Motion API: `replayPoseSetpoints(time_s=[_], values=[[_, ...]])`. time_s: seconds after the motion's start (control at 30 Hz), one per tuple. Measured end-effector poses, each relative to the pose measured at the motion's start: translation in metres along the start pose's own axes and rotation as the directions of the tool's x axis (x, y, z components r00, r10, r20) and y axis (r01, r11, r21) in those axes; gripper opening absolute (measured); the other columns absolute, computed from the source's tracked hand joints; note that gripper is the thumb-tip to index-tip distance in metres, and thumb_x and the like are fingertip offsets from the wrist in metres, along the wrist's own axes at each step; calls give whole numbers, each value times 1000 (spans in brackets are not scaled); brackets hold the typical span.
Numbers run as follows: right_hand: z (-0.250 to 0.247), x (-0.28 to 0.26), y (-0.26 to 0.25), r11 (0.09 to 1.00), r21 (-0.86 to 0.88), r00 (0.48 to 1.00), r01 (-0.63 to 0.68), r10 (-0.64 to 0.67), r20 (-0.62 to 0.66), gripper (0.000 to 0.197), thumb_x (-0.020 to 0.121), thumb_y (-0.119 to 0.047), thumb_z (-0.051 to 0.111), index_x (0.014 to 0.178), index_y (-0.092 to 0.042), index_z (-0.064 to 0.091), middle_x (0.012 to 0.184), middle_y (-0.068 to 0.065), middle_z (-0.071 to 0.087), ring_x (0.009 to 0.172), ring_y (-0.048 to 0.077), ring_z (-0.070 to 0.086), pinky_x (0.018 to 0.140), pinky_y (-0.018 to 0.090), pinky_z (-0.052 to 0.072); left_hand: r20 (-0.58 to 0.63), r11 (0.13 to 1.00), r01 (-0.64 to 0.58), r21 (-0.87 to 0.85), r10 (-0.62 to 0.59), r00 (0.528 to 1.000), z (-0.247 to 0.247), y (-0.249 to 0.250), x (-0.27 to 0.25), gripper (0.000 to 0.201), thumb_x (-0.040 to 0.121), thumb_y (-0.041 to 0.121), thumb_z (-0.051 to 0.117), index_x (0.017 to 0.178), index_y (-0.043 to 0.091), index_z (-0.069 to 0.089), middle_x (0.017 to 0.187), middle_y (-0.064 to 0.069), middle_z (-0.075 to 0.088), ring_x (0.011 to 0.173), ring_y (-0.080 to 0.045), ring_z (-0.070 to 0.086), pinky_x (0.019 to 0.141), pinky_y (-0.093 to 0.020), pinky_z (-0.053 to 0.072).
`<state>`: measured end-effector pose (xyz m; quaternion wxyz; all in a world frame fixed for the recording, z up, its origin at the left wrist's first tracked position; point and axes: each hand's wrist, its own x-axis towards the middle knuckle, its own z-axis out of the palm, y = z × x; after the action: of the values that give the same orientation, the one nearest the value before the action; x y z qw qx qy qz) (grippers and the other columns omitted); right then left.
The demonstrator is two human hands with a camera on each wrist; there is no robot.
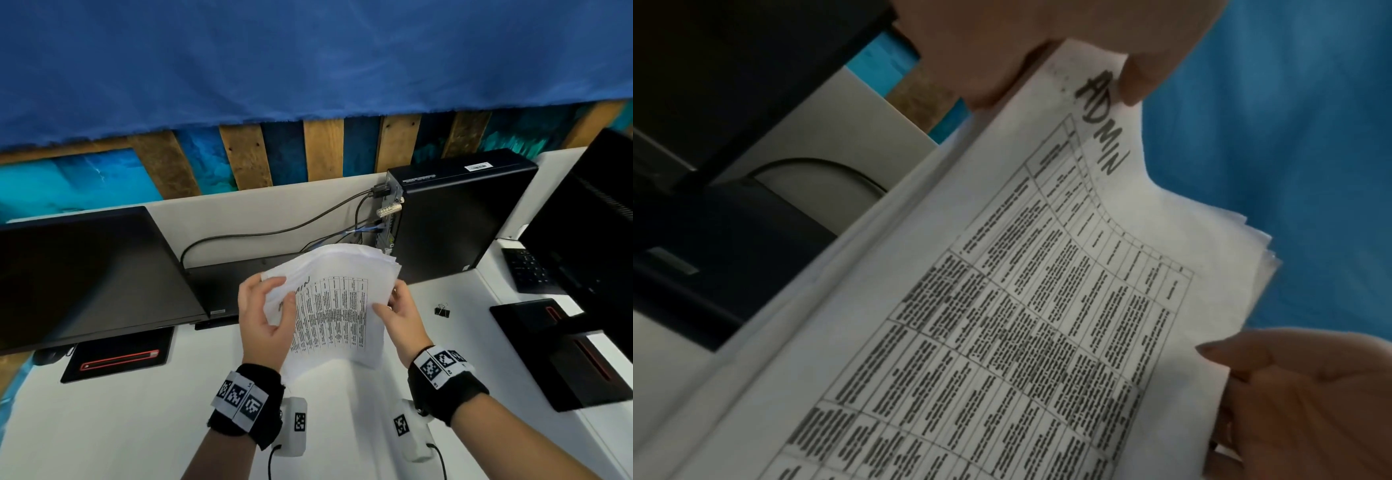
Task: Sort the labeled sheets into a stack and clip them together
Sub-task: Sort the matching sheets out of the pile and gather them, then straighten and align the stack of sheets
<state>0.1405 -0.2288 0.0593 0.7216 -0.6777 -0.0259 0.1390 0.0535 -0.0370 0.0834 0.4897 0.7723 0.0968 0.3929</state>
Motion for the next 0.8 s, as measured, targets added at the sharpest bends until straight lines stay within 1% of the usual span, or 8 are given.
replayPoseSetpoints(time_s=[0.13, 0.23, 0.3, 0.37, 0.53, 0.6, 0.67, 0.8], values=[[5, 0, 7, 997, -72, 996, -33, 39, 76, 50, 91, -4, 51, 136, -22, 39, 125, 5, 59, 116, 21, 56, 102, 42, 46, -35, 999, 33, -9, -33, 999, 0, -1, 1, 18, 85, 28, 56, 103, 29, 52, 108, 5, 52, 107, 2, 50, 95, -16, 41], [10, 2, 3, 986, -164, 999, 23, -18, 36, 34, 94, -7, 49, 126, -15, 48, 117, 2, 63, 109, 18, 60, 101, 41, 47, -9, 988, 149, -44, -149, 989, -2, 1, 5, 27, 87, 28, 58, 110, 39, 48, 112, 14, 53, 108, -6, 55, 98, -30, 46], [7, 6, -10, 970, -230, 996, 85, -81, 25, 30, 94, -5, 49, 122, -17, 51, 110, -1, 62, 99, 10, 61, 90, 23, 53, -2, 982, 181, 45, -181, 983, -7, 1, 12, 36, 83, 29, 64, 116, 31, 48, 116, 2, 52, 106, -24, 56, 96, -49, 47], [2, 11, -28, 927, -339, 986, 161, -136, 97, 31, 94, -5, 49, 124, -14, 52, 108, -2, 63, 93, 4, 61, 75, 7, 50, -25, 965, 113, 237, -111, 994, -16, 3, 24, 63, 75, 27, 76, 128, 18, 44, 126, -8, 44, 117, -25, 46, 104, -49, 39], [1, 15, -57, 641, -648, 905, 411, -202, 374, 33, 93, -11, 54, 125, -10, 57, 114, 11, 66, 104, 23, 61, 94, 34, 48, 371, 865, -134, 484, -64, 927, -17, 30, 48, 95, 68, 44, 78, 145, 22, 28, 141, 4, 44, 136, -15, 32, 117, -50, 14], [8, 10, -63, 550, -688, 868, 474, -159, 470, 32, 93, -13, 53, 124, -10, 58, 112, 11, 66, 102, 24, 62, 93, 35, 48, 480, 908, -9, 420, -213, 851, -9, 35, 48, 83, 70, 39, 78, 140, 23, 38, 124, 12, 55, 124, -9, 45, 113, -39, 25], [11, 6, -64, 530, -698, 859, 481, -124, 498, 27, 92, -16, 55, 118, -10, 59, 107, 11, 67, 99, 25, 62, 92, 41, 49, 483, 918, 218, 330, -363, 797, -5, 33, 45, 48, 73, 29, 78, 117, 20, 61, 102, 5, 67, 103, -16, 62, 89, -29, 45], [-5, 4, -57, 504, -763, 914, 404, -198, 354, 42, 77, -43, 70, 115, -32, 56, 109, -13, 63, 103, 11, 57, 104, 43, 37, 444, 875, 455, 166, -479, 757, -15, 23, 33, 12, 78, 20, 75, 88, 21, 68, 87, -1, 74, 83, -20, 71, 74, -34, 56]])
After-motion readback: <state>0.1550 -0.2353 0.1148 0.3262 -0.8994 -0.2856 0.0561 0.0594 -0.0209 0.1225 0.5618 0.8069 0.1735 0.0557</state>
